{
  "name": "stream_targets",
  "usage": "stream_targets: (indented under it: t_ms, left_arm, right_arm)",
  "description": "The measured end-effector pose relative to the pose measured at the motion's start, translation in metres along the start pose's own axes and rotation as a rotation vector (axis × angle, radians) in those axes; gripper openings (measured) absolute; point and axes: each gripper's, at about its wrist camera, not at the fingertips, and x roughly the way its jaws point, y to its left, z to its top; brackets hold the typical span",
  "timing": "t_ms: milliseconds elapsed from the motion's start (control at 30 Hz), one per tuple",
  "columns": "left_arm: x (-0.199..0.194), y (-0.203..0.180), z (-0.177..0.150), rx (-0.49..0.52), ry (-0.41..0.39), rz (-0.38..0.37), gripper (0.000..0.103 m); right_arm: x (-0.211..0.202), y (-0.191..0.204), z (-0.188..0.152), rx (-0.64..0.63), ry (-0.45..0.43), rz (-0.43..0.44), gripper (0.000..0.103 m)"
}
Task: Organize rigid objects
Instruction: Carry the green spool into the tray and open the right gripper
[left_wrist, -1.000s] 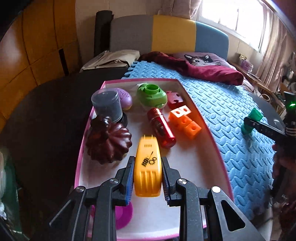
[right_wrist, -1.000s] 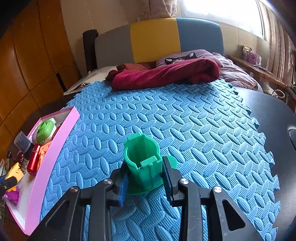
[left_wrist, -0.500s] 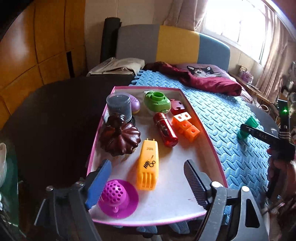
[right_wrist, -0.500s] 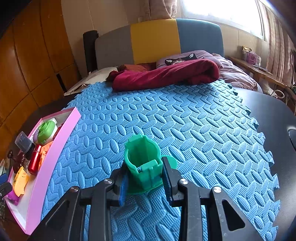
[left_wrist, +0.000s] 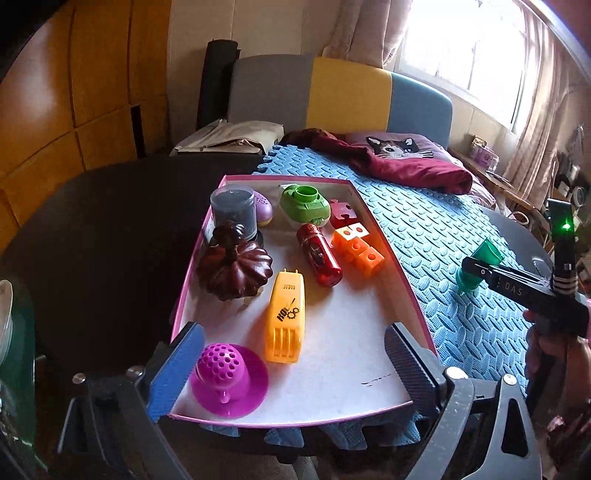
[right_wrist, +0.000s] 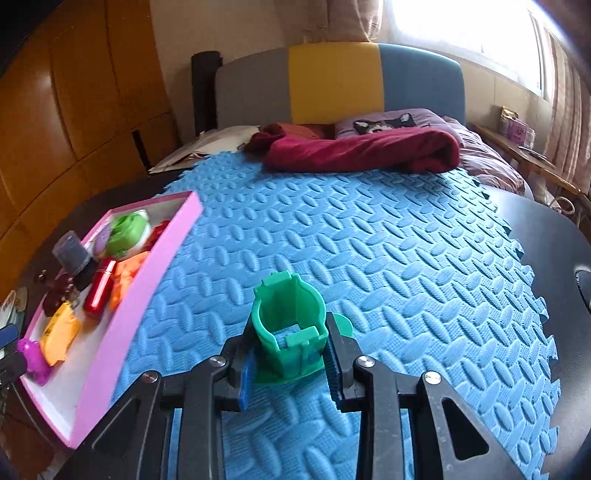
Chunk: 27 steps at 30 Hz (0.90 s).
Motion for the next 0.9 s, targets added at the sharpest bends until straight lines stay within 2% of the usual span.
stream_targets:
  t_ms: [300,567,733,900]
  left_arm:
    - [-0.002,0.001,-0.003,-0.001,0.0,0.037,0.102]
    - [-0.013,0.006,-0.005,-0.004,-0.03,0.089,0.103]
    - [-0.02,0.014,-0.006,-0.026,-0.035,0.086,0.103]
    - [-0.026,0.024,-0.005,-0.056,-0.044,0.091,0.103]
  right_arm:
    - [-0.019,0.03,-0.001,-0.046,-0.018,0.054,0.03]
    - [-0.048,0.063,0.006,-0.065,-0.063,0.173,0.031]
    - [-0.054,0.095,0.007,-0.1,-0.056,0.247,0.031]
    - [-0.049,0.131,0.002,-0.172,-0.032,0.282,0.031]
